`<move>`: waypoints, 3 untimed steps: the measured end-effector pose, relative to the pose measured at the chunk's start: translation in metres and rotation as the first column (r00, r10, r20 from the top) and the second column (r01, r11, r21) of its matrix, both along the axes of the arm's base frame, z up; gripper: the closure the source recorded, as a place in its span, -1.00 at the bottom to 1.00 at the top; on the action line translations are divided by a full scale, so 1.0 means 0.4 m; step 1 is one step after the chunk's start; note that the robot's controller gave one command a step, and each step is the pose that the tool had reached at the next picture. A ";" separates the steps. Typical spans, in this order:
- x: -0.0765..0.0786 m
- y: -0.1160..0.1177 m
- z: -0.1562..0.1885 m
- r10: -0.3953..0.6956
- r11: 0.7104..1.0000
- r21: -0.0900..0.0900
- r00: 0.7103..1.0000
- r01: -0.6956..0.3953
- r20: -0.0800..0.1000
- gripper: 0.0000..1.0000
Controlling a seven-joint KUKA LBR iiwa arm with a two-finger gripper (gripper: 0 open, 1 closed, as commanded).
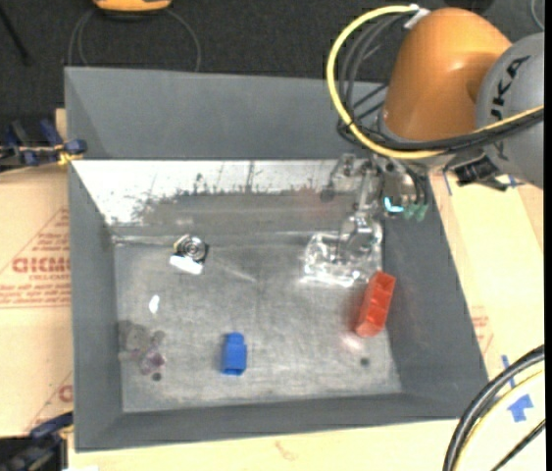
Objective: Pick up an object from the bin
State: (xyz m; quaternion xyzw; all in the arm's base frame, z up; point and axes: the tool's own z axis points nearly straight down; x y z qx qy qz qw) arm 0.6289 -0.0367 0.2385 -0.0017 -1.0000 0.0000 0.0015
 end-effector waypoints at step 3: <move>-0.009 -0.075 -0.304 -0.048 0.999 -0.001 0.998 0.048 0.032 1.00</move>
Offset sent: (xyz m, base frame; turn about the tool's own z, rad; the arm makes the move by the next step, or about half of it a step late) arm -0.0135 -0.0262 -0.1372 -0.0470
